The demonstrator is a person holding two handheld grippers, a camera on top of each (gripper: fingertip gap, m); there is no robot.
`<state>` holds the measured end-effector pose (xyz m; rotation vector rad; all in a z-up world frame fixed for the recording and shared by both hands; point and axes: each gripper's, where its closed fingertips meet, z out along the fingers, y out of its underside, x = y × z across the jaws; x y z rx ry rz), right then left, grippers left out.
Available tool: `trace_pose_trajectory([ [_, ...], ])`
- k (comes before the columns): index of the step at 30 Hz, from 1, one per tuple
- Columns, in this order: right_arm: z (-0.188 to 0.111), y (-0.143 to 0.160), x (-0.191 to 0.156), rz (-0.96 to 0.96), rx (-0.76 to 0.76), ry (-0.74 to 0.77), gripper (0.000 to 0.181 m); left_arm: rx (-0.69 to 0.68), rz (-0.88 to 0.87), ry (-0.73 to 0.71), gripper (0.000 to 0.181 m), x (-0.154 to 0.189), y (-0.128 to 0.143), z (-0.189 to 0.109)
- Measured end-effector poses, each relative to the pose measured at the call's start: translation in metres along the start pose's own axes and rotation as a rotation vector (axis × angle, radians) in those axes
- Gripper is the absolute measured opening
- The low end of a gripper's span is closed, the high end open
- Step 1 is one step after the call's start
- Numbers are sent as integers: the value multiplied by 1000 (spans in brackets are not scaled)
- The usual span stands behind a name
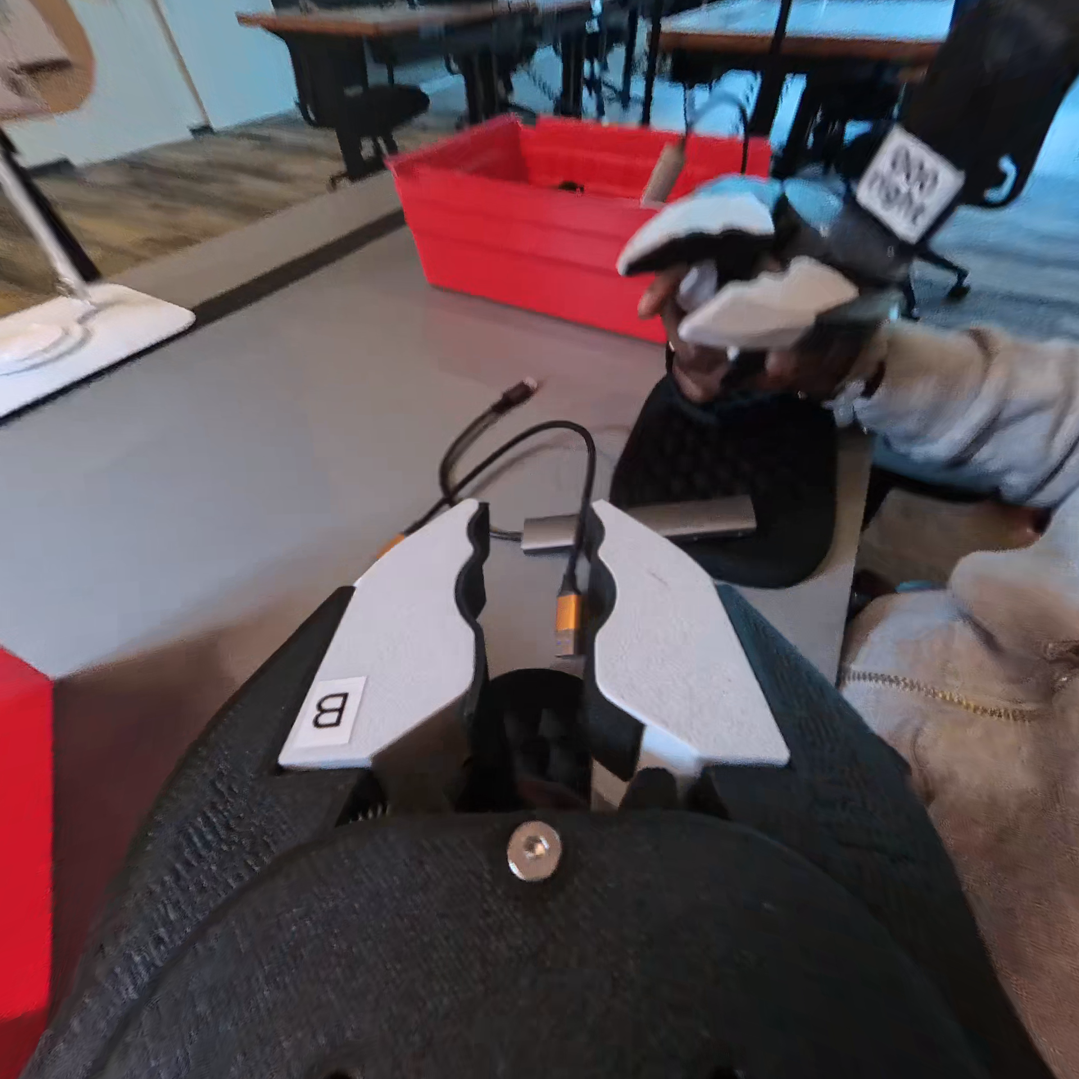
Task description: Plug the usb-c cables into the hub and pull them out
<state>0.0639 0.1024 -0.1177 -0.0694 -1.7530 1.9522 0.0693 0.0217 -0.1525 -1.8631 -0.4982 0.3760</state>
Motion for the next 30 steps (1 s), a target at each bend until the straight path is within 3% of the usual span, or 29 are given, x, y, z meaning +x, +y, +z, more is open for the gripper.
trace_pose_trajectory([
  [4, -3, -2, 5, 79, 30, -3, 29, -178, 84, 46, 35, 21, 36, 29],
  [10, 0, 1, 1, 54, 9, -17, 28, -488, 262, -35, 35, 11, 78, 49],
  [18, -1, 1, 1, 64, 10, -24, 27, -548, 250, -41, 16, 2, 85, 54],
  [21, 0, 2, -1, 72, 5, -36, 27, -430, 253, -63, 7, -2, 67, 51],
  [26, 1, 4, -5, 44, -11, -47, 28, -46, 110, -16, 7, 1, -1, 16],
  [30, 2, -2, 1, 86, 15, 0, 29, 277, -2, 100, 7, 8, -48, -22],
])
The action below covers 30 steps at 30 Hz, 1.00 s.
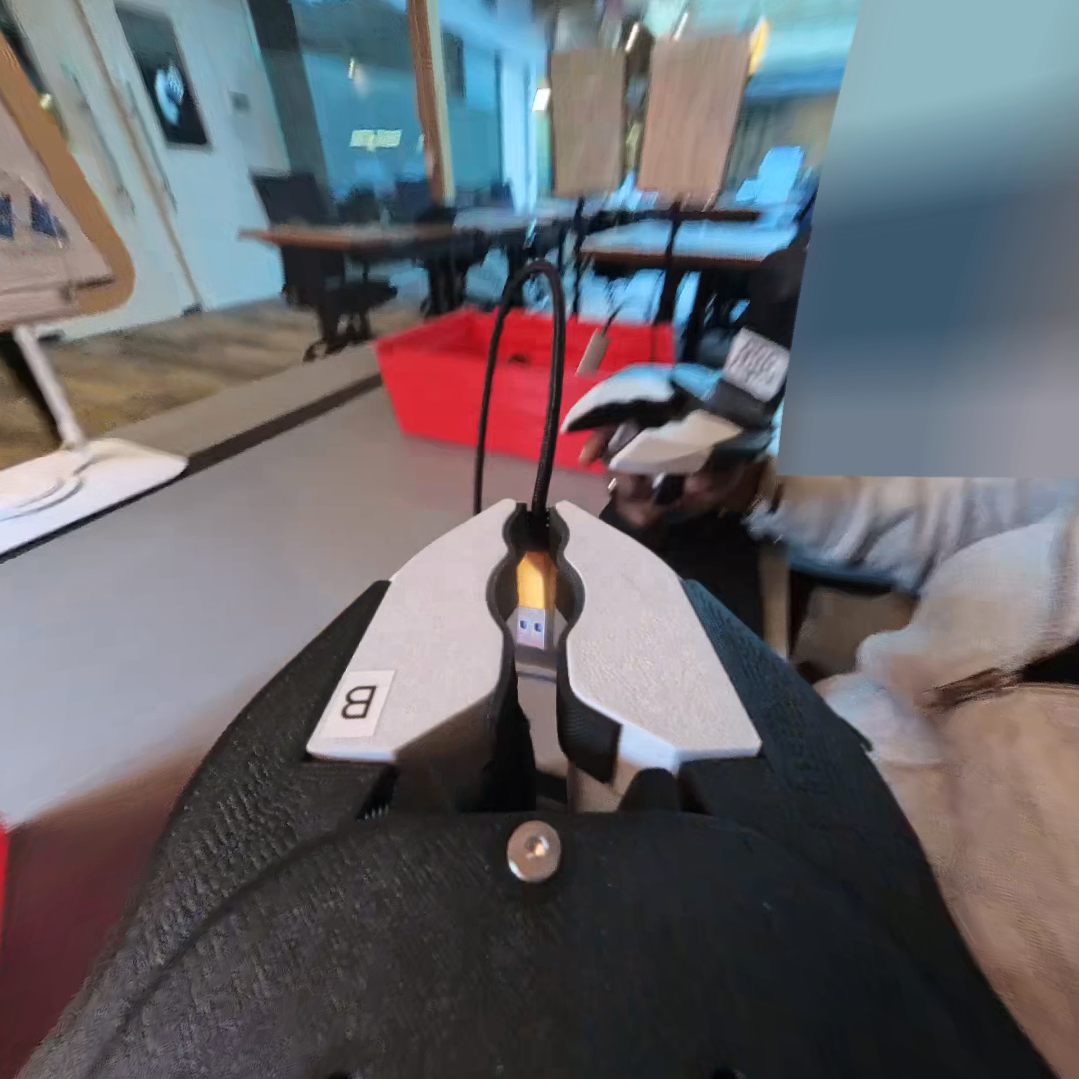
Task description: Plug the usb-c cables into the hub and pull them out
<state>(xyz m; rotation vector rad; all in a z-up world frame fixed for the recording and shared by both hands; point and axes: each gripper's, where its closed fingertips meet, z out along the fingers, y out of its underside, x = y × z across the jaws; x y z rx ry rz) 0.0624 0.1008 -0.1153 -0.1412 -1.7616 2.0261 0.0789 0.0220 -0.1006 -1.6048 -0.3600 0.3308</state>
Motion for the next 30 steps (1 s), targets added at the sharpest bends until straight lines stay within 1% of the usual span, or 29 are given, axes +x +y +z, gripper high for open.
trace_pose_trajectory([
  [2, 3, -7, 3, 118, 38, 13, 31, 166, -40, 71, 7, 8, -21, -11],
  [5, 14, -4, 2, 239, 26, 27, 44, 305, -109, 165, 7, 18, -36, -22],
  [7, 24, -3, 0, 253, 7, 57, 50, 358, -145, 195, 7, 21, -43, -25],
  [9, 33, -3, 1, 253, 6, 122, 49, 400, -173, 239, 7, 27, -49, -27],
  [13, 58, -9, -17, 235, 0, 132, 50, 455, -216, 306, 7, 37, -58, -29],
  [15, 69, -11, -21, 230, -6, 154, 48, 474, -230, 328, 7, 41, -61, -31],
  [16, 73, -12, -21, 230, -6, 163, 39, 485, -237, 342, 7, 43, -62, -32],
  [17, 75, -14, -20, 227, -3, 174, 18, 493, -245, 350, 7, 44, -63, -34],
  [18, 75, -16, -18, 220, 4, 186, 12, 499, -249, 346, 7, 43, -64, -35],
  [20, 73, -21, -18, 198, -2, 170, 11, 498, -257, 312, 7, 37, -62, -39],
  [22, 69, -20, -18, 166, -68, 133, 11, 460, -285, 232, 7, 22, -52, -44],
  [23, 66, -18, -19, 144, -122, 102, 11, 415, -267, 179, 8, 14, -42, -48],
  [24, 63, -14, -20, 122, -195, 68, 11, 356, -219, 104, 19, 4, -31, -53],
  [25, 60, -8, -23, 101, -278, 31, 11, 294, -155, 14, 36, -8, -21, -62],
  [26, 56, -2, -27, 80, -357, -16, 11, 241, -82, -70, 49, -18, -16, -73],
  [28, 51, 8, -38, 25, -460, -110, 11, 168, 59, -182, 67, -27, -20, -94],
  [30, 49, 17, -49, -23, -532, -190, 10, 145, 160, -192, 71, -17, -33, -105],
])
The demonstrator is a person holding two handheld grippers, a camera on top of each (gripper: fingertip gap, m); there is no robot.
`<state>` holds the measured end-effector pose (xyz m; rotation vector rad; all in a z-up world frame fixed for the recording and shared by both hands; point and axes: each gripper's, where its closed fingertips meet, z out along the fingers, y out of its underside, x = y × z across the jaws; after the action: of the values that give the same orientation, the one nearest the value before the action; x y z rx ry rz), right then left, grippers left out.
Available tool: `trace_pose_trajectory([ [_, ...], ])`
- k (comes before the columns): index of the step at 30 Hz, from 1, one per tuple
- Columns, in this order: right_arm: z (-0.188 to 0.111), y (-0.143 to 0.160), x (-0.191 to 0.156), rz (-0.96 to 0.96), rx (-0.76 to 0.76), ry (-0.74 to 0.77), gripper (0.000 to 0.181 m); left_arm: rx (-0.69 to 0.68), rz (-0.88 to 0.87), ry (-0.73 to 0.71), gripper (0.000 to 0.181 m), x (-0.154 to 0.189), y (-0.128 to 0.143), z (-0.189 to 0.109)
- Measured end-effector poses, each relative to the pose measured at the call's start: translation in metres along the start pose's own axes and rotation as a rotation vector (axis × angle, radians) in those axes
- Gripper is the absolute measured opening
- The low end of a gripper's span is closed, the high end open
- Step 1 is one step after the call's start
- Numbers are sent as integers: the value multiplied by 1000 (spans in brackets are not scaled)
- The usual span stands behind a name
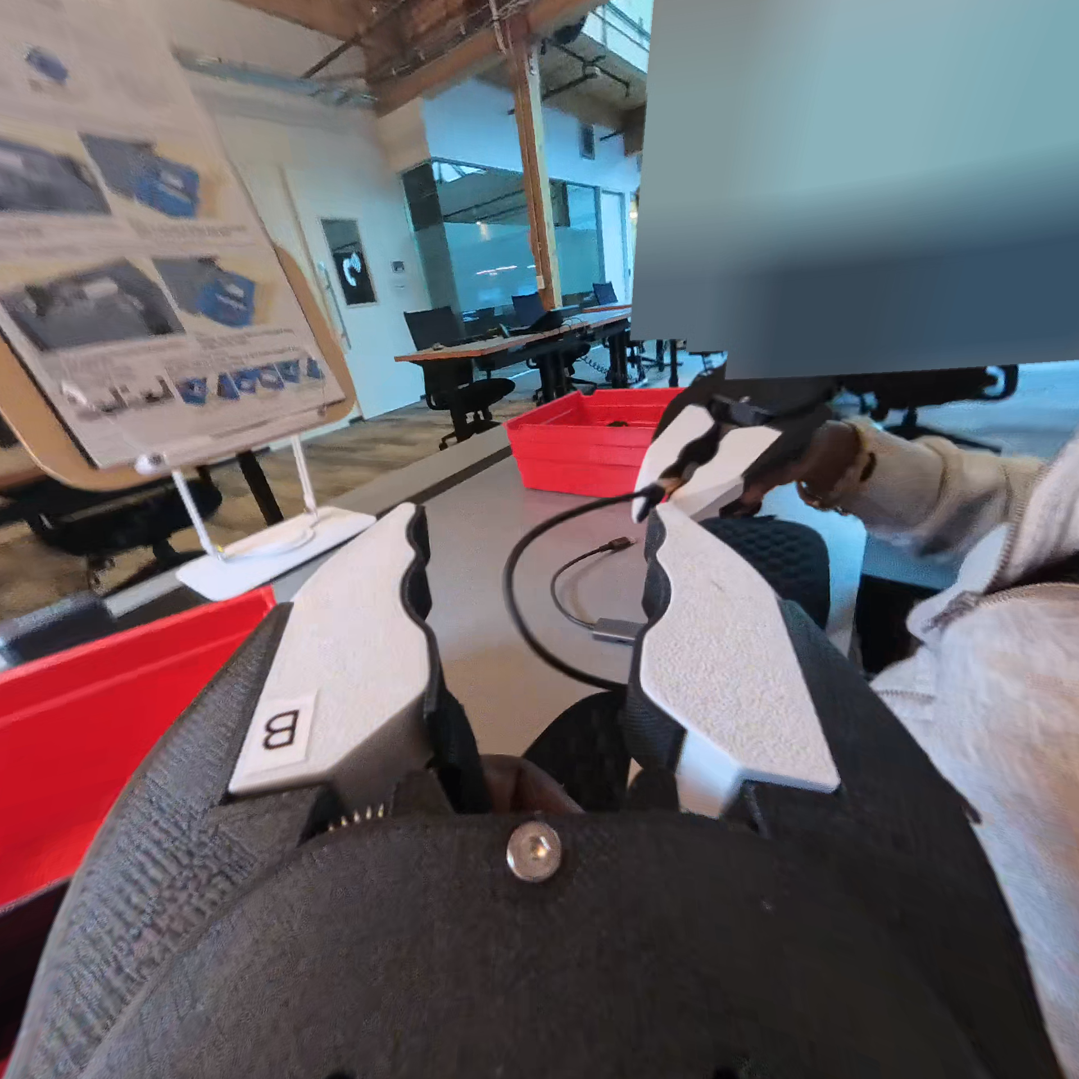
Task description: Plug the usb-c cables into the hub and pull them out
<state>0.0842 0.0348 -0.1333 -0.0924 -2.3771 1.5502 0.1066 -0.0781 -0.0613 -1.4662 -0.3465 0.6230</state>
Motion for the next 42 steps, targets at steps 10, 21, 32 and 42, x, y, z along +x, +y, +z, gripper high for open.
trace_pose_trajectory([
  [10, 28, 9, -37, -217, -42, -212, 10, -418, 229, 342, 44, 71, 73, 54],
  [21, 17, 9, -33, -68, 96, -275, 29, -447, 97, 315, 4, 68, 110, 58],
  [32, 18, 10, -44, -279, 77, -303, 12, -434, 72, 407, 4, 79, 113, 54],
  [42, 10, -44, 16, -299, 188, -12, 12, 512, 38, 21, 38, 55, -62, 10],
])
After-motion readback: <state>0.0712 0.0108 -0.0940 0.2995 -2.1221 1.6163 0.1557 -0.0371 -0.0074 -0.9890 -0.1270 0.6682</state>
